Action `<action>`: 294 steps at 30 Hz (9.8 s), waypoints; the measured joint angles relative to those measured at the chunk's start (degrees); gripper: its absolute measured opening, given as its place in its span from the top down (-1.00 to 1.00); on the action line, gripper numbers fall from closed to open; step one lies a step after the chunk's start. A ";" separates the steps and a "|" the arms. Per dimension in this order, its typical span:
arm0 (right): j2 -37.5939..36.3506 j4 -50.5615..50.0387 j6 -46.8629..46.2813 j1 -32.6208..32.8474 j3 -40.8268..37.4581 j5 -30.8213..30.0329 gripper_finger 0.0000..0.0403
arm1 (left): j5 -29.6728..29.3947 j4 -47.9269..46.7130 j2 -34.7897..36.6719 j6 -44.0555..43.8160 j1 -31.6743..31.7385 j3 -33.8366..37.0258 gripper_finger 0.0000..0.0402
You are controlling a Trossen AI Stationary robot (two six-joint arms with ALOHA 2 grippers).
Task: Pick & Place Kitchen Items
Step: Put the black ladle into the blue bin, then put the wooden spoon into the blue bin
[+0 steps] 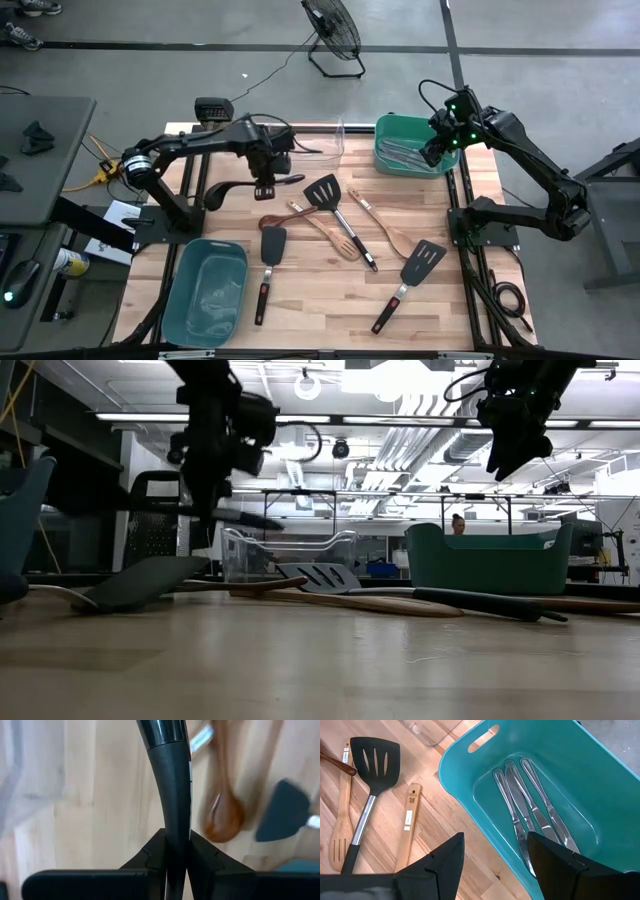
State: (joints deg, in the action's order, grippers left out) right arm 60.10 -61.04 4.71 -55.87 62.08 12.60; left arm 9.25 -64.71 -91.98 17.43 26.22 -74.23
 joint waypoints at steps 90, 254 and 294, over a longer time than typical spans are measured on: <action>0.00 0.89 1.07 -0.01 0.00 1.32 -0.03 | -14.38 -20.00 12.47 -58.14 -14.78 -24.40 0.79; 0.02 -1.70 1.42 0.02 0.00 3.35 -0.03 | -39.46 -25.29 10.65 -123.28 -73.89 -4.16 0.29; 7.49 1.54 -26.16 36.24 -0.05 -11.83 -0.03 | -50.22 -10.95 17.68 -71.24 -39.40 -4.14 0.29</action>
State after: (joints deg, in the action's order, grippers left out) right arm 67.59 -59.49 -21.45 -19.63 62.03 0.77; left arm -40.97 -75.66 -74.30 -53.81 -13.18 -78.37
